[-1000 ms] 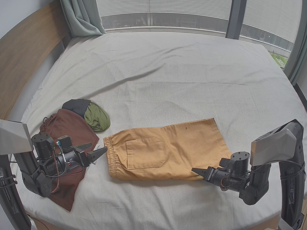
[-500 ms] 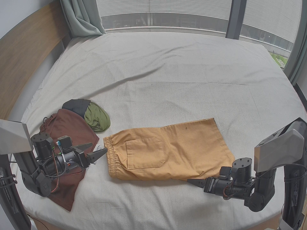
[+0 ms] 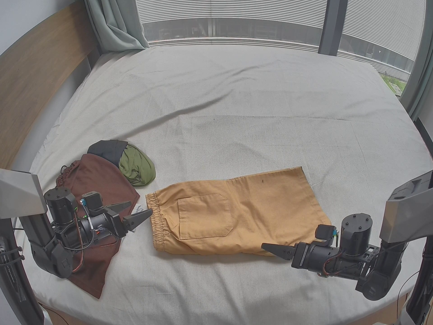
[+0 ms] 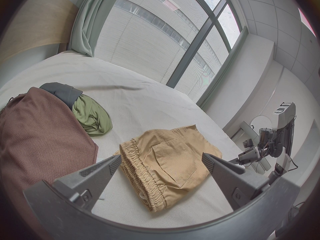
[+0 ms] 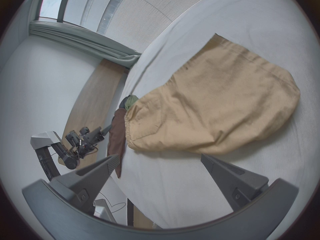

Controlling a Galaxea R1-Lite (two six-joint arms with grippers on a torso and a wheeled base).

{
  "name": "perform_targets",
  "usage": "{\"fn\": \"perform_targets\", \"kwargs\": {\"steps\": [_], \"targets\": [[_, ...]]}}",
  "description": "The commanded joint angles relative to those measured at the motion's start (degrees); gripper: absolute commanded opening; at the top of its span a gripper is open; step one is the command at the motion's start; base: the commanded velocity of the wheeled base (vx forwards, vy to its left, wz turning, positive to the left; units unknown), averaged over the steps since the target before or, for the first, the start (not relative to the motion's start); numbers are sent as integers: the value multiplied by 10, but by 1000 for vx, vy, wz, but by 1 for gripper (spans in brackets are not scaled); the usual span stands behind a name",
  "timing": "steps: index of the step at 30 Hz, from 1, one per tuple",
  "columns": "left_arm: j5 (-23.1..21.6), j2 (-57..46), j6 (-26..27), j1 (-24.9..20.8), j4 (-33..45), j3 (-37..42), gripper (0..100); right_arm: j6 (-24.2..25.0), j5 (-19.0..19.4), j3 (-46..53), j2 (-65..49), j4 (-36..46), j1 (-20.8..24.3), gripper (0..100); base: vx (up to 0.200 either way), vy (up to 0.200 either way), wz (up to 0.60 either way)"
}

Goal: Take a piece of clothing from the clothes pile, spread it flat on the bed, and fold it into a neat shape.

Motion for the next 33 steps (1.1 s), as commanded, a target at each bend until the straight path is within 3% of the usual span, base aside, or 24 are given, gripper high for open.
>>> {"fn": "perform_targets", "kwargs": {"steps": [1, 9, 33], "targets": [[0, 0, 1, 0, -1, 1, 100, -1, 6, -19, -45, 0, 2, 100, 0, 0, 0], [0, 0, 2, 1, -1, 3, 100, -41, 60, -38, -62, -1, -6, 100, 0, 0, 0], [0, 44, -3, 1, -1, -2, 100, -49, 68, -70, -85, 0, -45, 100, 0, 0, 0]]}}
